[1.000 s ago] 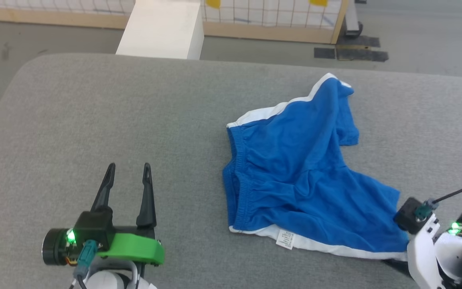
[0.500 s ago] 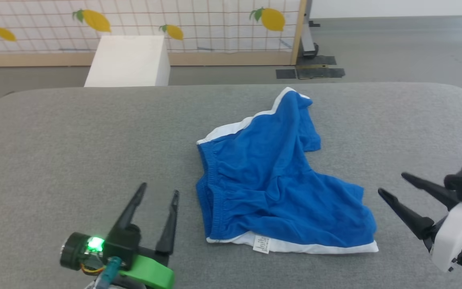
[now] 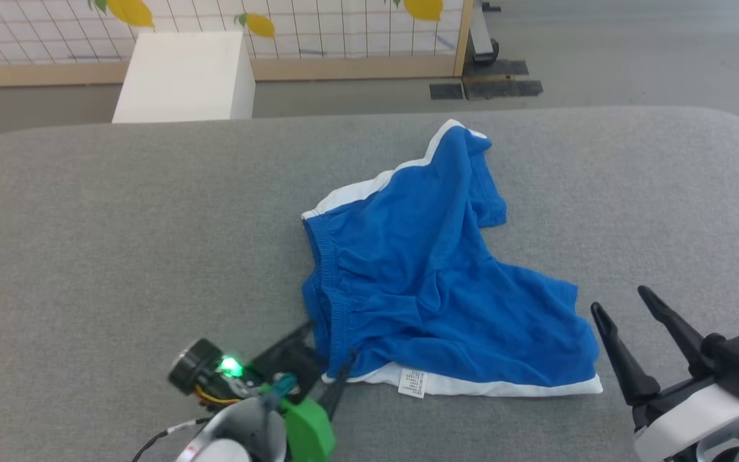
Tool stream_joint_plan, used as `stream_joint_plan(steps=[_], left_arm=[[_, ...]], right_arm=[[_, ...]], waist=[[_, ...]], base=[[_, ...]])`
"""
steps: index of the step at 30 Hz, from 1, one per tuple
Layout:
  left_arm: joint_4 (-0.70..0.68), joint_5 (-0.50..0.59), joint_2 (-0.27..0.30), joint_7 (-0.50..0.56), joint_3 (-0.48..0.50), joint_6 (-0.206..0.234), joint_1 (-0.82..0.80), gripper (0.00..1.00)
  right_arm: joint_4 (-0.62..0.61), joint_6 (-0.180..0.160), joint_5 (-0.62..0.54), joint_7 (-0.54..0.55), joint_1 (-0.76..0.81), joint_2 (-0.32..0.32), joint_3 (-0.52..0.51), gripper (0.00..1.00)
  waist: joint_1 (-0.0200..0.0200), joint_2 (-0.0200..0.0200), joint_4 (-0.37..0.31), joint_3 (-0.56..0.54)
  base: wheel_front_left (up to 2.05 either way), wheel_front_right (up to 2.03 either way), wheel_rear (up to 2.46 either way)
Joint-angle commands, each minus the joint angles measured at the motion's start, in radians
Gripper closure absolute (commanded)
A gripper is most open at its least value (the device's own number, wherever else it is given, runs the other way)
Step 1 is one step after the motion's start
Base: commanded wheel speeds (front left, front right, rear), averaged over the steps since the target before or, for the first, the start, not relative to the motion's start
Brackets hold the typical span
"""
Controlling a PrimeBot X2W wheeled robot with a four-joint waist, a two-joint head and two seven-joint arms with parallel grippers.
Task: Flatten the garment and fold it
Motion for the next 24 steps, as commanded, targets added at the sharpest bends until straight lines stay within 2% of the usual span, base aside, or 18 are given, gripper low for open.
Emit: stream_joint_plan(steps=[1,5,9,13,19,24], left_arm=[[-0.014,-0.044,0.032,0.070,-0.039,-0.004,-0.024,0.00],[-0.085,-0.147,0.117,0.246,-0.130,-0.005,-0.071,0.00],[-0.128,-0.243,0.191,0.373,-0.181,-0.005,-0.112,0.00],[-0.145,-0.288,0.238,0.414,-0.216,-0.005,-0.150,0.00],[-0.133,-0.320,0.278,0.440,-0.269,-0.005,-0.190,0.00],[-0.137,-0.315,0.283,0.412,-0.292,-0.005,-0.216,0.00]], right_arm=[[-0.013,-0.002,-0.021,0.002,0.013,0.019,-0.012,0.00],[-0.026,-0.002,-0.052,0.009,0.016,0.053,-0.028,0.00],[-0.030,-0.002,-0.069,0.008,0.010,0.072,-0.028,0.00],[-0.023,-0.002,-0.076,0.007,-0.004,0.087,-0.018,0.00],[0.008,-0.002,-0.083,-0.008,-0.028,0.095,-0.009,0.00],[0.034,-0.002,-0.082,-0.015,-0.037,0.097,-0.008,0.00]], waist=[[0.0000,0.0000,-0.008,0.020],[0.0000,0.0000,-0.023,0.048],[0.0000,0.0000,-0.036,0.074],[0.0000,0.0000,-0.056,0.102],[0.0000,0.0000,-0.082,0.133],[0.0000,0.0000,-0.090,0.144]], base=[[0.00,0.00,0.00],[0.00,0.00,0.00],[0.00,0.00,0.00],[0.00,0.00,0.00],[0.00,0.00,0.00],[0.00,0.00,0.00]])
